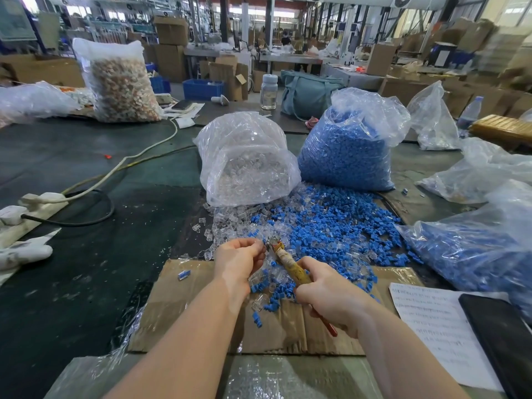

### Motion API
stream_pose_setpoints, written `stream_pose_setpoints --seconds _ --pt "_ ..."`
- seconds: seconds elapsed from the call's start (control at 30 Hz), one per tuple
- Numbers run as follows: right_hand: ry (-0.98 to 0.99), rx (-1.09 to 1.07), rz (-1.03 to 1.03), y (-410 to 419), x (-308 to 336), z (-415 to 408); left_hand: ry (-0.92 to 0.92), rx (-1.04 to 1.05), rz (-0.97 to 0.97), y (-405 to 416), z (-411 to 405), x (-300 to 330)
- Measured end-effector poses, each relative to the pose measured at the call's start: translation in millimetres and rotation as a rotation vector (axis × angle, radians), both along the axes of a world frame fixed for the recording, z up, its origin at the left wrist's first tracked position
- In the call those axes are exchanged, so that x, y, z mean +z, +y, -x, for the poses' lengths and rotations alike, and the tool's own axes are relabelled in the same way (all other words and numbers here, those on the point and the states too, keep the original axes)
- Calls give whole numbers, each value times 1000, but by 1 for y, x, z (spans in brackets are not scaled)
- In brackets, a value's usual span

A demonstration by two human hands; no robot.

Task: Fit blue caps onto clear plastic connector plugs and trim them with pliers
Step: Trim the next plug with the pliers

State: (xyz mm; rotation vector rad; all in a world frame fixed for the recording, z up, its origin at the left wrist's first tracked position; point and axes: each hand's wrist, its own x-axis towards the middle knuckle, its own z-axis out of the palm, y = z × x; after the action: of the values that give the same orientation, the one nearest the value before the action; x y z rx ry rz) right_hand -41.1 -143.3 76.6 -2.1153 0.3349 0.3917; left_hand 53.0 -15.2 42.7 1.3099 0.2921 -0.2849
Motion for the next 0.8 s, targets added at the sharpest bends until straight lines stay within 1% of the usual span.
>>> stream_pose_setpoints --seconds 0.2,0.27,0.33,0.4,0.47,0.53,0.6,0.63,0.73,0.8 --pt "-19 -17 6 3 0 1 7 25 2 -2 4 0" --pt "-16 -26 -34 2 -1 1 3 30 21 -2 5 0" --pt "-32 -73 -96 1 -5 1 3 39 49 -2 6 0" --pt "-100 -143 -103 -2 -12 0 9 48 74 0 6 -1" --pt "-202 -212 18 -8 -21 -4 11 45 77 4 7 -4" --pt "-256 -267 245 -18 -32 -7 -1 31 42 11 8 -8" --pt "-263 -301 467 -29 -41 -7 -53 33 -71 19 10 -13" --pt "-259 -311 545 -35 -46 -7 -101 51 -170 24 10 -15" --pt "-258 -303 682 -47 -59 -6 -266 142 -576 44 4 -23" --pt "-272 -289 739 -52 -66 -7 -315 174 -807 61 -1 -28"
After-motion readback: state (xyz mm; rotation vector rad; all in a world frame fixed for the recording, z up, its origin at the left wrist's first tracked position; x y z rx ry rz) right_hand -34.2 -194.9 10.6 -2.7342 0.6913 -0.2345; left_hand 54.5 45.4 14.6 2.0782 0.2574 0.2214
